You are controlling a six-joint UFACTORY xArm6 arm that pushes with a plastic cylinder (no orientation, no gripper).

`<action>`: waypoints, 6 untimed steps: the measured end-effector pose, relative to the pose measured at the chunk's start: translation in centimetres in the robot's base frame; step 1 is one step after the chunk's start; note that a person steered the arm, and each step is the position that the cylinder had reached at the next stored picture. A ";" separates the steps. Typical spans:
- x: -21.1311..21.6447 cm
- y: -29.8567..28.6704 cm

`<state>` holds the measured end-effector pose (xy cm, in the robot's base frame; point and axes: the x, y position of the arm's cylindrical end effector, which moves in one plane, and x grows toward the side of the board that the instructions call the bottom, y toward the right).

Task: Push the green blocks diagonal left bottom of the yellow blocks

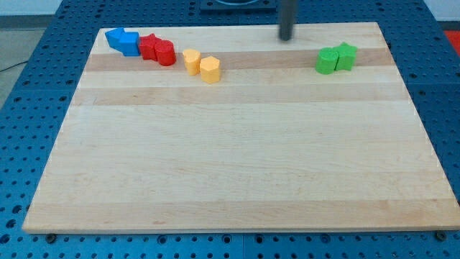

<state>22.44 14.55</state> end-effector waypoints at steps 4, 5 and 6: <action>8.5 7.2; 8.5 3.6; 9.3 -0.4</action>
<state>31.75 14.18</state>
